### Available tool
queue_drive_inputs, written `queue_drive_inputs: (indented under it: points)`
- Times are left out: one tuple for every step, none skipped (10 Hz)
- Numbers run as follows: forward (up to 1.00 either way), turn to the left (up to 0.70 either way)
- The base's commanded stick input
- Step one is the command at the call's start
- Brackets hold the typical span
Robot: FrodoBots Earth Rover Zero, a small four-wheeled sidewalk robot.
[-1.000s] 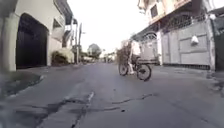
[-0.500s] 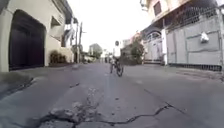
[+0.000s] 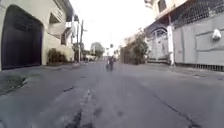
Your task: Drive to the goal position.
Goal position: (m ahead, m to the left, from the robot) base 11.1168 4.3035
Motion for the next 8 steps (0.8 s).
queue_drive_inputs:
  points:
    - [1.0,0.01]
    - [1.0,0.01]
    - [1.0,0.02]
    - [1.0,0.02]
    - [1.0,0.02]
    - [1.0,0.02]
    - [1.0,0.02]
    - [1.0,0.02]
